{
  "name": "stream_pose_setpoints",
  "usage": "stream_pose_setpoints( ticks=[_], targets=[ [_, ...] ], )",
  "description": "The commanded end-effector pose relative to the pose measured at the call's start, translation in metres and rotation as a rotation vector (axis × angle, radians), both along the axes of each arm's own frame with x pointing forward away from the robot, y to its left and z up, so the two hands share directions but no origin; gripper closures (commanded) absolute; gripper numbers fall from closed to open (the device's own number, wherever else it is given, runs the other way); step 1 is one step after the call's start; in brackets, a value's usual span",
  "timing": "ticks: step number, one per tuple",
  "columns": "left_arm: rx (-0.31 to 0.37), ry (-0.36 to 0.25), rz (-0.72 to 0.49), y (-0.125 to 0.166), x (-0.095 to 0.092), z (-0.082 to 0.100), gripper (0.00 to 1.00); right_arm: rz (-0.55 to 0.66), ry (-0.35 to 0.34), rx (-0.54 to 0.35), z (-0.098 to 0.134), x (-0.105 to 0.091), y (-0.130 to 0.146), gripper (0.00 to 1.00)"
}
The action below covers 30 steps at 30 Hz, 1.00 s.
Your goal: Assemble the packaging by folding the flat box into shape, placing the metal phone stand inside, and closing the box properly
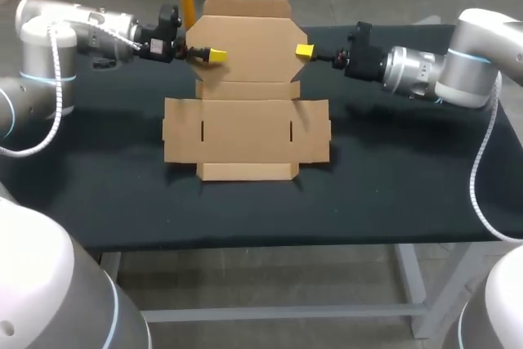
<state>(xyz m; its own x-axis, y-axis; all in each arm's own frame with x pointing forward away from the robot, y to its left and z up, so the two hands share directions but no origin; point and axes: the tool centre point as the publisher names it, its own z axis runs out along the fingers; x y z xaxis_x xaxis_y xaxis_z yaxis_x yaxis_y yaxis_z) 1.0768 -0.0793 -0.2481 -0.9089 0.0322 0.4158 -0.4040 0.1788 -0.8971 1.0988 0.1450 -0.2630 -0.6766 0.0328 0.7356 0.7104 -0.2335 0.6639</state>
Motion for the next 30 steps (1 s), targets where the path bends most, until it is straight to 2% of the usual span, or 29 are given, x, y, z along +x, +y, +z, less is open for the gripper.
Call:
stream_pose_setpoints(
  ticks=[1, 4, 13, 15, 16, 17, 19, 30],
  targets=[
    [-0.019, 0.004, -0.032, 0.001, 0.004, -0.003, 0.91, 0.005, -0.004, 0.008, -0.002, 0.002, 0.0, 1.0],
    [-0.023, 0.0, -0.032, 0.001, 0.003, -0.003, 1.0, 0.005, -0.005, 0.008, -0.002, 0.002, 0.001, 1.0],
    [-0.033, -0.006, -0.036, 0.001, 0.003, -0.002, 1.0, 0.009, -0.006, 0.008, 0.0, 0.001, 0.0, 1.0],
    [-0.035, -0.005, -0.038, 0.001, 0.004, -0.002, 1.0, 0.013, -0.005, -0.001, 0.001, 0.0, 0.0, 0.66],
    [-0.035, -0.004, -0.038, 0.001, 0.005, -0.002, 1.0, 0.012, -0.007, -0.01, 0.002, -0.001, -0.001, 0.55],
    [-0.034, -0.004, -0.038, 0.001, 0.006, -0.001, 1.0, 0.01, -0.009, -0.023, 0.003, -0.002, -0.002, 0.3],
    [-0.033, -0.003, -0.036, 0.002, 0.007, -0.001, 1.0, 0.002, -0.013, -0.046, 0.007, -0.006, -0.005, 0.15],
    [-0.029, -0.009, -0.019, 0.002, 0.017, 0.003, 1.0, -0.096, -0.049, -0.215, 0.029, -0.041, -0.041, 0.15]
  ],
)
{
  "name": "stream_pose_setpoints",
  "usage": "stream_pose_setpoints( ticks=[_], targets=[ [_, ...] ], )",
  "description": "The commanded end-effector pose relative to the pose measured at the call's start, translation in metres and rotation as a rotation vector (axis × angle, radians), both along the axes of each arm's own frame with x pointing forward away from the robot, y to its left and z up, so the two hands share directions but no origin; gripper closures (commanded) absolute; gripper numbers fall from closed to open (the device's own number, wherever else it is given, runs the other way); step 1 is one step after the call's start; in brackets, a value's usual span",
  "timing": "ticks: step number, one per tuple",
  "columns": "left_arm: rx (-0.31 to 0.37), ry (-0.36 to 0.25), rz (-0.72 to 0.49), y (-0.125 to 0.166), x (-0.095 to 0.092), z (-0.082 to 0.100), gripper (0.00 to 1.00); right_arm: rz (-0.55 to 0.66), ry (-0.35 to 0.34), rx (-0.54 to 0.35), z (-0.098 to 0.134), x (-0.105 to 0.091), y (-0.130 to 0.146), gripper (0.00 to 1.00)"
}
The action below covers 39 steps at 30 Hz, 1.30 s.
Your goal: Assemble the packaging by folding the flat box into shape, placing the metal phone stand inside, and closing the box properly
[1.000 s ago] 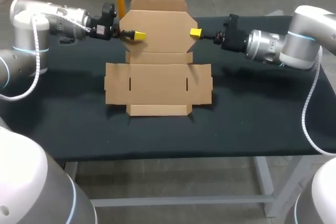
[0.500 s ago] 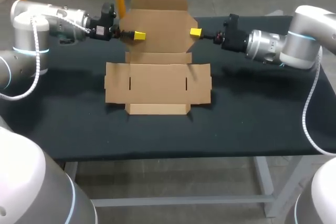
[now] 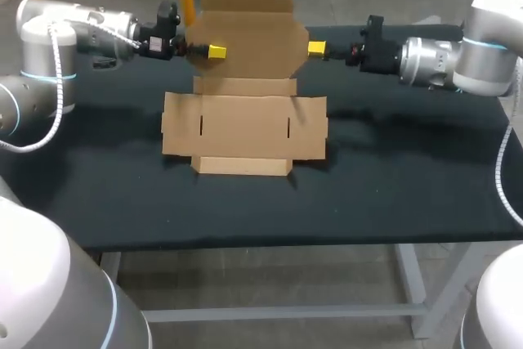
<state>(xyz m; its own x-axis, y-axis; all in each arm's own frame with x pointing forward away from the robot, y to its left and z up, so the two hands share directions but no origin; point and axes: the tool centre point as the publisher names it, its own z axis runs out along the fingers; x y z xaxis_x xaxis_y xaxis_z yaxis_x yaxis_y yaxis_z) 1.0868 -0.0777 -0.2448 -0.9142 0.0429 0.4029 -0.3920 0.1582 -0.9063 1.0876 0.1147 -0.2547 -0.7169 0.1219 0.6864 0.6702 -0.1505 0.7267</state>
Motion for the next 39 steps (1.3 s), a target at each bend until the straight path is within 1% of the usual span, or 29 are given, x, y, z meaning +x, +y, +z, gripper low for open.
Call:
stream_pose_setpoints(
  ticks=[1, 4, 9, 11, 12, 15, 18, 19, 20, 27, 29, 32, 39],
  targets=[
    [-0.003, 0.004, -0.014, -0.001, 0.009, -0.001, 1.0, -0.104, -0.007, -0.107, 0.023, -0.035, -0.015, 0.16],
    [-0.001, 0.005, -0.006, -0.002, 0.011, 0.0, 1.0, -0.125, -0.024, -0.152, 0.028, -0.046, -0.021, 0.15],
    [-0.001, 0.001, 0.008, -0.003, 0.016, 0.003, 1.0, -0.161, -0.043, -0.217, 0.032, -0.067, -0.036, 0.29],
    [0.001, 0.0, 0.01, -0.004, 0.018, 0.005, 1.0, -0.178, -0.054, -0.235, 0.032, -0.076, -0.042, 0.47],
    [0.004, -0.002, 0.013, -0.005, 0.019, 0.005, 1.0, -0.185, -0.061, -0.245, 0.032, -0.08, -0.045, 0.51],
    [0.013, -0.004, 0.015, -0.008, 0.02, 0.006, 1.0, -0.205, -0.074, -0.27, 0.032, -0.088, -0.052, 0.57],
    [0.018, -0.009, 0.017, -0.009, 0.021, 0.008, 1.0, -0.229, -0.093, -0.307, 0.032, -0.097, -0.058, 0.71],
    [0.018, -0.013, 0.018, -0.009, 0.021, 0.009, 1.0, -0.234, -0.105, -0.318, 0.033, -0.101, -0.061, 0.91],
    [0.019, -0.015, 0.02, -0.009, 0.02, 0.009, 1.0, -0.245, -0.115, -0.331, 0.033, -0.105, -0.062, 1.0],
    [0.021, -0.038, 0.027, -0.012, 0.017, 0.016, 1.0, -0.276, -0.186, -0.383, 0.034, -0.126, -0.071, 1.0],
    [0.021, -0.049, 0.03, -0.012, 0.015, 0.018, 1.0, -0.296, -0.196, -0.399, 0.033, -0.131, -0.072, 1.0],
    [0.021, -0.059, 0.034, -0.011, 0.013, 0.02, 1.0, -0.334, -0.181, -0.446, 0.028, -0.133, -0.074, 1.0],
    [0.022, -0.059, 0.037, -0.01, 0.013, 0.021, 1.0, -0.334, -0.181, -0.446, 0.028, -0.133, -0.074, 1.0]
  ],
)
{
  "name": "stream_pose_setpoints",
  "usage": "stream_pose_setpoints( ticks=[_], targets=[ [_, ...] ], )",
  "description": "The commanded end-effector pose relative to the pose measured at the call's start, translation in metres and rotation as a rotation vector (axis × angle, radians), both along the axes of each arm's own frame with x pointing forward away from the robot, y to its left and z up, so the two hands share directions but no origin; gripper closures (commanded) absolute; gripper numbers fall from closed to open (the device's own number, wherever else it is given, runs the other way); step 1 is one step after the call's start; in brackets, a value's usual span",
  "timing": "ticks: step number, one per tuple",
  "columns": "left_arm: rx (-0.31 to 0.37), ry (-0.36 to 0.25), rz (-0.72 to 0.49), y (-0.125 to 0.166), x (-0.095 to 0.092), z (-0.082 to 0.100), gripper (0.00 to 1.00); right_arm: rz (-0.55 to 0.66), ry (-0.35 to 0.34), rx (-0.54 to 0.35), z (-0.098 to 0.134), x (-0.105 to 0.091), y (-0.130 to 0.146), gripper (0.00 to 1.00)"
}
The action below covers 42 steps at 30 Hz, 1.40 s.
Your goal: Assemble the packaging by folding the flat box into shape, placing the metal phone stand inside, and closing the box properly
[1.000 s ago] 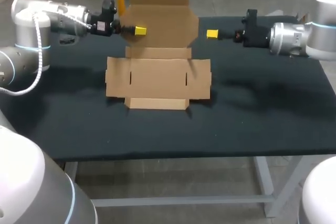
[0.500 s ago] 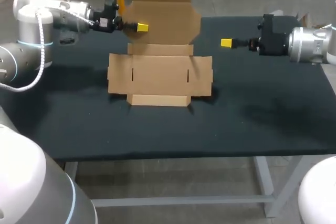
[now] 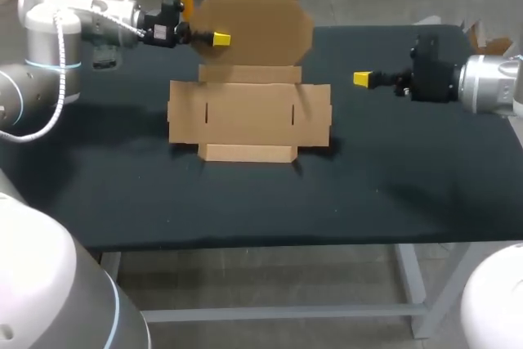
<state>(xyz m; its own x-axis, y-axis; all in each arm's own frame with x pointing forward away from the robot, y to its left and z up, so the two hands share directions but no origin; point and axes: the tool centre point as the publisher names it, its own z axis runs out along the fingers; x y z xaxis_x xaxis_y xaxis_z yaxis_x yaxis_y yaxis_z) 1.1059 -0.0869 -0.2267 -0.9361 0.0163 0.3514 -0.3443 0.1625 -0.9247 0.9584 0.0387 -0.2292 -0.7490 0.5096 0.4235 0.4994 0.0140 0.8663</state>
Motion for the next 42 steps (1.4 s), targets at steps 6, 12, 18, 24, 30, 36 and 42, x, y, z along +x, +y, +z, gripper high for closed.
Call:
stream_pose_setpoints(
  ticks=[6, 12, 18, 24, 30, 36, 42],
  targets=[
    [0.007, -0.003, 0.014, -0.001, -0.006, 0.003, 1.0, -0.105, -0.003, -0.062, 0.003, -0.004, 0.002, 1.0],
    [0.007, -0.003, 0.014, -0.001, -0.006, 0.003, 1.0, -0.105, -0.003, -0.062, 0.003, -0.004, 0.002, 1.0],
    [-0.006, -0.035, 0.023, 0.002, -0.012, 0.007, 1.0, -0.049, -0.072, -0.095, 0.004, -0.013, 0.018, 1.0],
    [-0.011, -0.06, 0.035, 0.002, -0.019, 0.014, 1.0, -0.06, -0.145, -0.094, 0.002, -0.029, 0.016, 1.0],
    [-0.007, -0.074, 0.038, -0.004, -0.026, 0.021, 1.0, -0.084, -0.172, -0.113, -0.007, -0.044, 0.017, 1.0],
    [-0.001, -0.098, 0.043, -0.008, -0.034, 0.03, 1.0, -0.089, -0.201, -0.114, -0.017, -0.058, 0.019, 1.0],
    [0.005, -0.109, 0.051, -0.011, -0.039, 0.034, 1.0, -0.091, -0.215, -0.126, -0.022, -0.065, 0.02, 1.0]
  ],
)
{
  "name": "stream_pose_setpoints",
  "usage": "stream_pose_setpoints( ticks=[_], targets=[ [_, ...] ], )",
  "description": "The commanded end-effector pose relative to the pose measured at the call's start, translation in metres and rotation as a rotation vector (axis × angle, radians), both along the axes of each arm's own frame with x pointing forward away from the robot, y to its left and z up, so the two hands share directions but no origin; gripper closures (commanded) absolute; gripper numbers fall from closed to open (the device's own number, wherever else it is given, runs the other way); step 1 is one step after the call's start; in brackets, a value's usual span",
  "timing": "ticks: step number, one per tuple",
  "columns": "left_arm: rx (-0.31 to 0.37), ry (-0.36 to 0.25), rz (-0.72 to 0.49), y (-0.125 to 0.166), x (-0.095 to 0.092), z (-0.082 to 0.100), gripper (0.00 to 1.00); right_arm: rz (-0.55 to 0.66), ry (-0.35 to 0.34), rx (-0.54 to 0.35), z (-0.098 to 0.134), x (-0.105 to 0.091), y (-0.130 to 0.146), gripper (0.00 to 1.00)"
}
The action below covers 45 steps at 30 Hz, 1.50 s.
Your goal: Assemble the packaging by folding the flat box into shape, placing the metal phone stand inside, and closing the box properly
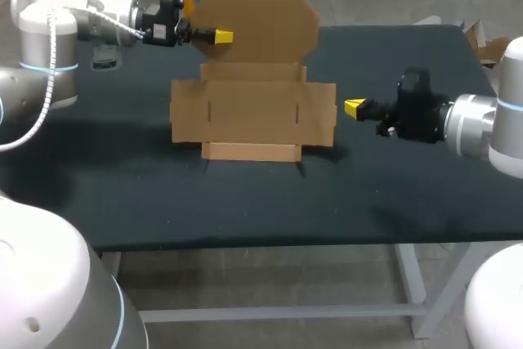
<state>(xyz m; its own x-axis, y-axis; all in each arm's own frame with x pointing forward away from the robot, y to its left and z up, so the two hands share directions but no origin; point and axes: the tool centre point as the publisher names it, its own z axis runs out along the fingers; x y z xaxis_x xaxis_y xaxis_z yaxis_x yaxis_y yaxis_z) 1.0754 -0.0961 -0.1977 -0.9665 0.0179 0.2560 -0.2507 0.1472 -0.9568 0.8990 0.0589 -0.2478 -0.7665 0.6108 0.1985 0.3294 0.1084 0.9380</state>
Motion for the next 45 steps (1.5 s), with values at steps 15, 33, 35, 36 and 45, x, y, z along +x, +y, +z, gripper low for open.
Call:
stream_pose_setpoints(
  ticks=[15, 33, 35, 36, 45],
  targets=[
    [0.007, -0.049, 0.075, -0.007, -0.033, 0.024, 1.0, -0.01, -0.061, -0.047, -0.024, -0.029, 0.013, 1.0],
    [0.012, -0.073, 0.085, -0.017, -0.061, 0.046, 1.0, -0.095, -0.09, -0.132, -0.041, -0.051, 0.028, 1.0],
    [0.011, -0.071, 0.085, -0.018, -0.063, 0.048, 1.0, -0.095, -0.09, -0.132, -0.041, -0.051, 0.028, 1.0],
    [0.012, -0.069, 0.084, -0.018, -0.065, 0.049, 1.0, -0.095, -0.09, -0.132, -0.041, -0.051, 0.028, 1.0],
    [0.013, -0.077, 0.082, -0.02, -0.079, 0.054, 1.0, -0.082, -0.121, -0.135, -0.05, -0.053, 0.042, 1.0]
  ],
)
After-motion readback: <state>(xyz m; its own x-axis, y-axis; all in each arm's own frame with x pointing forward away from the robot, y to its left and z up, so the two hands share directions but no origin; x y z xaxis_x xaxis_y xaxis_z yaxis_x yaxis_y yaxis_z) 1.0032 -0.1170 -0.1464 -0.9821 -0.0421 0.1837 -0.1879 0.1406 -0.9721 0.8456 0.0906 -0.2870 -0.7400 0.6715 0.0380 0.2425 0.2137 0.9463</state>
